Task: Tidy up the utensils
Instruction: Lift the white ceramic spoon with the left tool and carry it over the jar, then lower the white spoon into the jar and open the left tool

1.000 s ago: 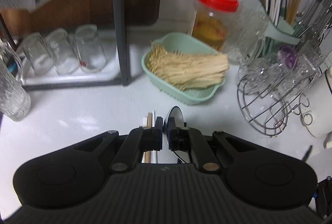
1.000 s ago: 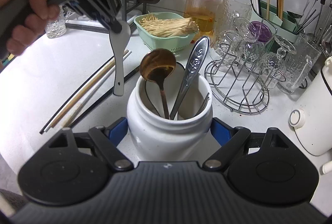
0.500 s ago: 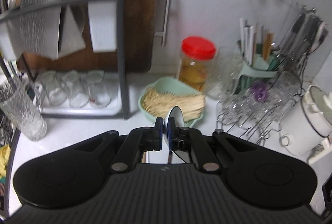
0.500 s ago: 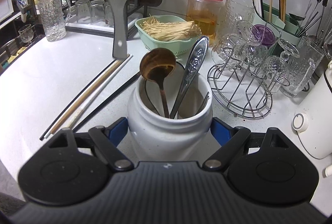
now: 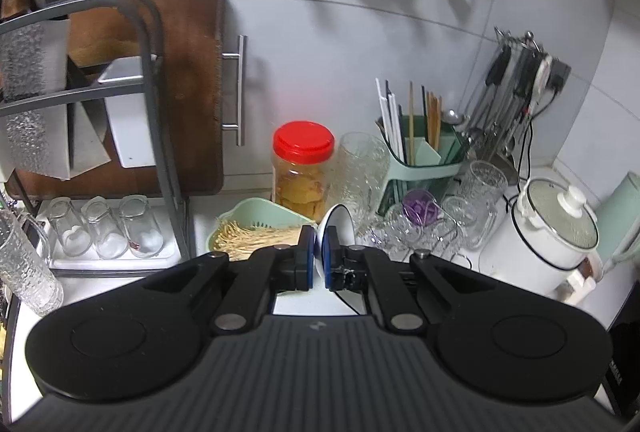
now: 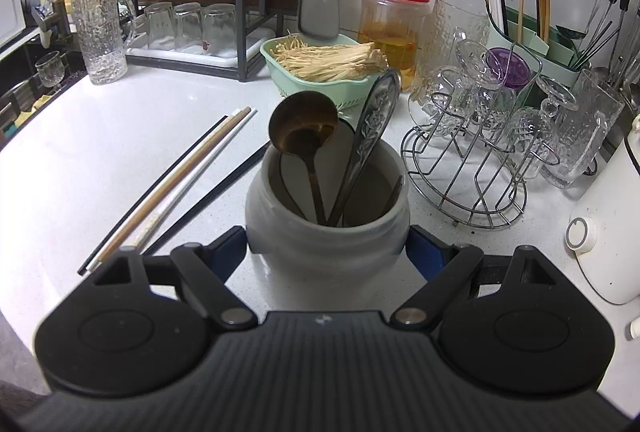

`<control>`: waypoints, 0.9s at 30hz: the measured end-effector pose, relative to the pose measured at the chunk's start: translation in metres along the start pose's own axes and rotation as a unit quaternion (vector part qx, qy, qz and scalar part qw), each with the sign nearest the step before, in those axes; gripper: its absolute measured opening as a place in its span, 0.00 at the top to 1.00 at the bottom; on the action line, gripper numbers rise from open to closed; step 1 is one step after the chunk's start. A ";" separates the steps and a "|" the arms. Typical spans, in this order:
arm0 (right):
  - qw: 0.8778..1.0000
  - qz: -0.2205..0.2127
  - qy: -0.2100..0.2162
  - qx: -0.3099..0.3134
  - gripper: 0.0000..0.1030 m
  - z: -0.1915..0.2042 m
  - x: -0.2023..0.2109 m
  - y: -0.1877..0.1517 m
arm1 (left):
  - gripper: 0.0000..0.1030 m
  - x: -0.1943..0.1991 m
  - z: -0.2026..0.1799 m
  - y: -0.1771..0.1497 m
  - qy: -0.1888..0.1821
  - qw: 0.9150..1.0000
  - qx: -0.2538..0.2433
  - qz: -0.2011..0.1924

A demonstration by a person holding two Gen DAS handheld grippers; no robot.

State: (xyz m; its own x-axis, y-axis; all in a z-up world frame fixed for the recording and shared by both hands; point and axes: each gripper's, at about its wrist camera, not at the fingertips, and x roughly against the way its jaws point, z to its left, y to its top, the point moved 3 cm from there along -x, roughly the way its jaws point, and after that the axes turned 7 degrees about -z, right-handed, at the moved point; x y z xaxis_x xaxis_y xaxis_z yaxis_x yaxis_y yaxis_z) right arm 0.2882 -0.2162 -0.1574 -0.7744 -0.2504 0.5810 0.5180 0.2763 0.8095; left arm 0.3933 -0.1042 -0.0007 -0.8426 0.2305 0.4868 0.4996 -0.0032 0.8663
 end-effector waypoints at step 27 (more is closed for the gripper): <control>1.000 -0.015 0.009 0.005 0.14 0.000 0.002 -0.002 | 0.92 -0.026 -0.069 -0.061 -0.078 0.973 -0.162 0.146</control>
State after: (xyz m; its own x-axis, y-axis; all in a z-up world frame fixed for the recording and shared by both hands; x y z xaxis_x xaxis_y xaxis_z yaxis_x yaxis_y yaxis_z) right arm 0.2858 -0.2172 -0.1579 -0.7823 -0.2754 0.5587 0.4915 0.2782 0.8253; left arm 0.3704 -0.1772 -0.0585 -0.6209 0.3179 0.7165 0.6019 -0.3922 0.6956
